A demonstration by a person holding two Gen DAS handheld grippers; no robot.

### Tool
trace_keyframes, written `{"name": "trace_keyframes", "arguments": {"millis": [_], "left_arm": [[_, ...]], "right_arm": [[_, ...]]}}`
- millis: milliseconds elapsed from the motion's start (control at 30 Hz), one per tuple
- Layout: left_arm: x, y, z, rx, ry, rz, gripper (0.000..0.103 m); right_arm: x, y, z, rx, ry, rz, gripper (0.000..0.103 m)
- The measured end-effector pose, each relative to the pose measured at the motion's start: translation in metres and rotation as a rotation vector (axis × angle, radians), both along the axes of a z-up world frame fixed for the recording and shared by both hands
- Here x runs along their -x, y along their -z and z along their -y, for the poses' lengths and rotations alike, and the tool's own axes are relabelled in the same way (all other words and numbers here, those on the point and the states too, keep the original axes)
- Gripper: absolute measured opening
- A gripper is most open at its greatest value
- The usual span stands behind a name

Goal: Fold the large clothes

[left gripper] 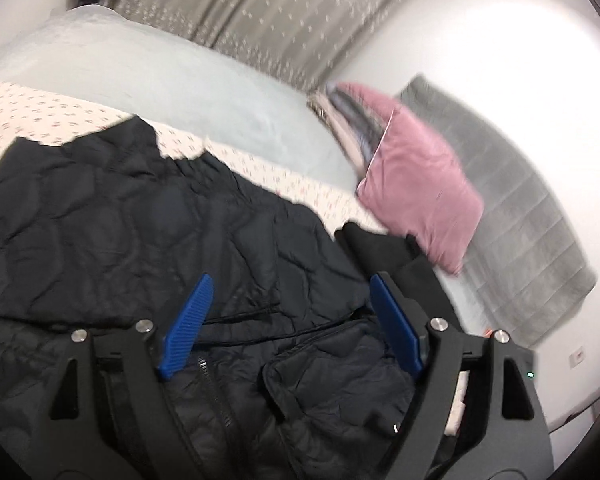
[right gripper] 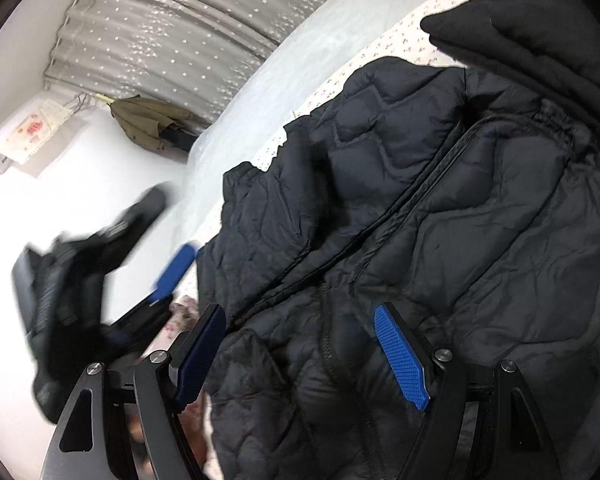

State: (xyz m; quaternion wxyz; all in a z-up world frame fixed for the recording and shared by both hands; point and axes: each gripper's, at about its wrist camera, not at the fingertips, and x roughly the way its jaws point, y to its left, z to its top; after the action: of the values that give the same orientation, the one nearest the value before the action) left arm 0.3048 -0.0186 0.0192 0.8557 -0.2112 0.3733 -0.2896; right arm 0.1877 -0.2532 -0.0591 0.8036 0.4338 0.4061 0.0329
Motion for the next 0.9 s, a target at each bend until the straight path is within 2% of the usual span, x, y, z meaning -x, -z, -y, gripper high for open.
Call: {"name": "trace_keyframes", "arguments": {"millis": [100,200,267,367,467,567,633,700,733,767,833,900], "left_arm": [[0.012,-0.001,-0.034,-0.003,-0.104,0.023,0.085],[0.029,0.010,-0.070,-0.055,-0.177,0.034,0.085],[0.039,0.023,-0.092,-0.099,-0.227,0.008,0.085],[0.056,0.046,-0.126,-0.102,-0.286,-0.065,0.085],[0.071,0.063,-0.147,-0.114,-0.353,-0.101,0.085],[0.084,0.084,-0.159,-0.177,-0.383,-0.145,0.085],[0.090,0.094,-0.163,-0.222,-0.388,-0.166,0.085],[0.093,0.101,-0.165,-0.253,-0.402,-0.188,0.085],[0.095,0.103,-0.166,-0.267,-0.404,-0.193,0.085],[0.097,0.103,-0.168,-0.280,-0.404,-0.189,0.085],[0.107,0.101,-0.172,-0.304,-0.409,-0.173,0.085],[0.117,0.097,-0.175,-0.318,-0.420,-0.163,0.085]], "right_arm": [[-0.003,-0.004,-0.005,0.059,-0.016,0.003,0.078],[-0.007,-0.010,-0.011,0.122,-0.028,0.019,0.078],[-0.014,-0.017,-0.018,0.178,-0.034,0.035,0.078],[-0.040,-0.030,-0.035,0.243,-0.125,0.083,0.078],[-0.083,-0.036,-0.054,0.333,-0.224,0.124,0.078],[-0.126,-0.013,-0.065,0.412,-0.307,0.101,0.078],[-0.153,0.024,-0.068,0.458,-0.330,0.018,0.078],[-0.167,0.063,-0.066,0.463,-0.362,-0.067,0.078],[-0.168,0.075,-0.066,0.486,-0.374,-0.054,0.078],[-0.167,0.075,-0.068,0.511,-0.378,-0.032,0.078],[-0.165,0.066,-0.072,0.546,-0.405,-0.072,0.078],[-0.154,0.042,-0.069,0.523,-0.416,-0.056,0.078]]}}
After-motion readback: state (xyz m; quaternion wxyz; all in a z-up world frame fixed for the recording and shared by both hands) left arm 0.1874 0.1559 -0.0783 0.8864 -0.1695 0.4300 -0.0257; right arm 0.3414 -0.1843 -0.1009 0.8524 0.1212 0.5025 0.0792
